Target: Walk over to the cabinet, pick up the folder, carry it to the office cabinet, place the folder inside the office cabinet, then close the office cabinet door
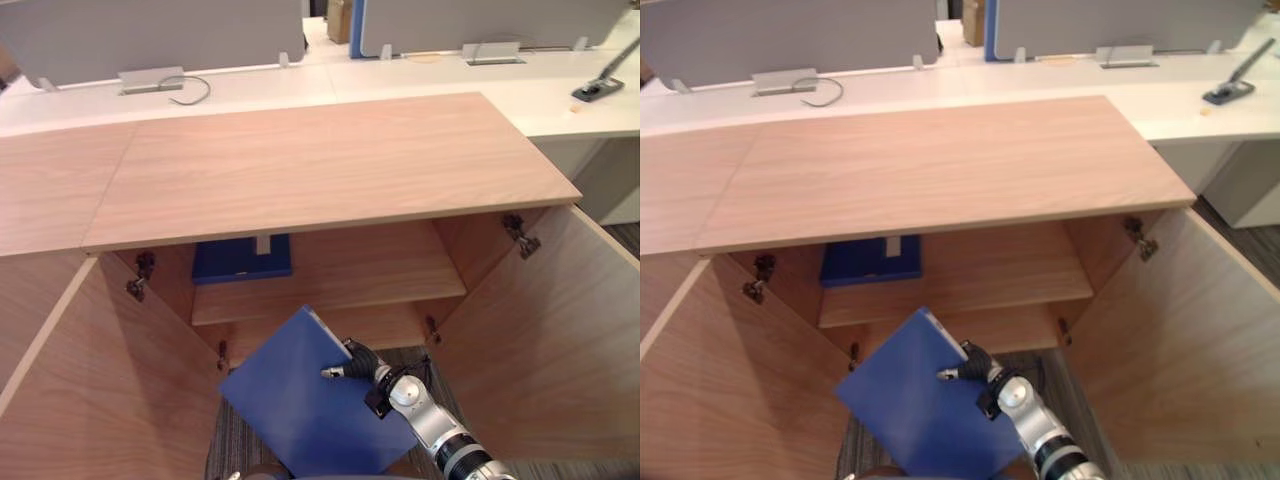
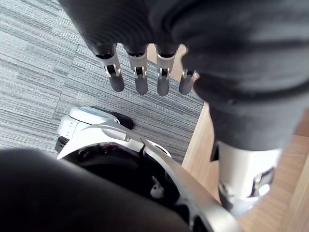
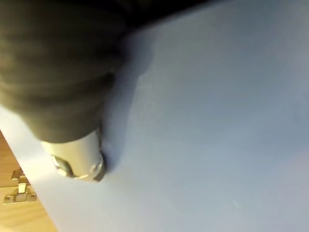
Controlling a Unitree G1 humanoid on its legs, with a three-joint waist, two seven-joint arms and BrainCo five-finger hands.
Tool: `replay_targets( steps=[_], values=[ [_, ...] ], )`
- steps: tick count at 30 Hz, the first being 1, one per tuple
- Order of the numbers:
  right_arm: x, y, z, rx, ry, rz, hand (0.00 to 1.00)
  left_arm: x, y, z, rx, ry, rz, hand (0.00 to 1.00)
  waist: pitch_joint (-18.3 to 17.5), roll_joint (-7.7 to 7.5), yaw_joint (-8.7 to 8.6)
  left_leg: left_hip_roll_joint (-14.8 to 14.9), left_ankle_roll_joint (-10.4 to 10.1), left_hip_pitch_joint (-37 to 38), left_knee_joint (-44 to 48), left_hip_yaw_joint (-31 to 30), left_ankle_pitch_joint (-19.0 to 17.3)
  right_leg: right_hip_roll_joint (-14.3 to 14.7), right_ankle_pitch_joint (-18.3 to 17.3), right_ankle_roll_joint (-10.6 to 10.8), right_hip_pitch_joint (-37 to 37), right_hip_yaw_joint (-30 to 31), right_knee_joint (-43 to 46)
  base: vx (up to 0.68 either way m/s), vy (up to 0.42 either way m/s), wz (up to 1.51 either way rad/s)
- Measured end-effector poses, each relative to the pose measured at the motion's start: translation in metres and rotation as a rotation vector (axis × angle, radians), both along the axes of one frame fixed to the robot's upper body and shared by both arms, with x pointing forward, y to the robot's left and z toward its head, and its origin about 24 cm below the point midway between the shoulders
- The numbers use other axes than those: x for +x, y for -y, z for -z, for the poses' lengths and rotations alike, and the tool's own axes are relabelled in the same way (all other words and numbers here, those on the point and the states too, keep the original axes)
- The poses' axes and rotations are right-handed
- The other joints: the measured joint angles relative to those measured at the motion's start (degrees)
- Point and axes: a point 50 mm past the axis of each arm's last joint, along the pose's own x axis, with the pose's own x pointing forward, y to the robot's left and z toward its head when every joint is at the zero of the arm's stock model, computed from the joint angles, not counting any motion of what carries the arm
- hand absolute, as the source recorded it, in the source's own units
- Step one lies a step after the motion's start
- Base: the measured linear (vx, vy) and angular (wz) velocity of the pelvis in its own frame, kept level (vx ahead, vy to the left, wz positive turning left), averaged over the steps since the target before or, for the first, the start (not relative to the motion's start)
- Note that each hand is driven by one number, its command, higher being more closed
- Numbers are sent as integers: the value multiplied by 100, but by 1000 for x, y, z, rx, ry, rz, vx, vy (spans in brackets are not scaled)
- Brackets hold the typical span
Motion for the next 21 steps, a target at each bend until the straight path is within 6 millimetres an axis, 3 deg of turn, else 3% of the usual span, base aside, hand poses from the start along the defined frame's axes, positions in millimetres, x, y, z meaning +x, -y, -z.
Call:
replay_targets(
  steps=[2, 7, 9, 10, 12, 13, 15, 16, 17, 18, 20, 21],
  values=[
    [2, 0, -2, -3, 10, 2, 100, 1, 0, 0, 0, -1, -3, 0, -32, 4, 26, 145, -93, -82, 55, -38, -66, 158, -24, -46, 24, -57, -145, 132, -133, 6],
    [3, 11, -1, -19, 5, 22, 100, 10, 3, -3, -1, 29, -9, 0, -145, 127, -64, 602, -327, -712, 1537, -388, -992, 583, -128, -205, 439, -429, -539, 226, -149, 21],
    [4, 15, -1, -20, 6, 38, 100, 15, 5, -4, -6, 45, 16, 0, -176, 178, -41, 724, -297, -888, 2107, -412, -1203, 688, -141, -205, 625, -455, -606, 364, -83, -3],
    [3, 17, -1, -16, 1, 46, 100, 18, 4, -5, -2, 54, 25, 0, -178, 177, -20, 761, -301, -977, 2430, -393, -1211, 688, -142, -204, 706, -461, -597, 407, -30, 3],
    [3, 22, 0, -29, 0, 54, 100, 22, 5, -7, -2, 70, 33, 0, -124, 172, -10, 842, -231, -1450, 3939, -254, -1117, 652, -156, -232, 1138, -464, -696, 277, 19, 12],
    [3, 25, 0, -40, 2, 60, 100, 23, 4, -7, 0, 73, 28, 0, -86, 135, 66, 813, -233, -1758, 4503, -155, -1443, 555, -225, -338, 1350, -453, -708, 192, 52, 9],
    [6, 32, -2, -44, 11, 89, 100, 24, 5, -8, -3, 79, 22, 0, -61, 174, 114, 660, -188, -2141, 4424, -93, -1636, 425, -244, -356, 1504, -453, -699, 200, 91, 4],
    [8, 35, -6, -39, 28, 108, 100, 27, 7, -9, -4, 93, 22, 0, 12, 190, 191, 498, -173, -2369, 3946, -11, -1538, 296, -306, -259, 1577, -461, -633, 285, 182, -10],
    [11, 39, -11, -38, 50, 118, 100, 26, 11, -9, -13, 98, 24, 0, 13, 329, 229, 470, -210, -2429, 3021, 3, -617, 340, -461, -25, 1615, -471, -517, 295, 205, -20],
    [12, 39, -14, -33, 63, 122, 100, 23, 17, -9, -29, 94, 22, 0, -7, 519, 270, 550, 56, -2378, 2707, 4, -257, 438, -675, 160, 1644, -468, -442, 258, 209, 0],
    [18, 32, -18, -4, 86, 146, 100, 25, 7, -10, 2, 96, 33, 0, 147, 200, 215, 183, 128, -2302, 2463, 34, -256, 98, -937, 183, 1631, -471, -424, 188, 149, 23],
    [18, 32, -18, -2, 87, 145, 100, 23, 8, -9, 0, 87, 30, 0, 145, 196, 208, 134, 157, -2293, 2359, 39, -212, 67, -942, 180, 1599, -463, -425, 118, 84, 17]
  ],
)
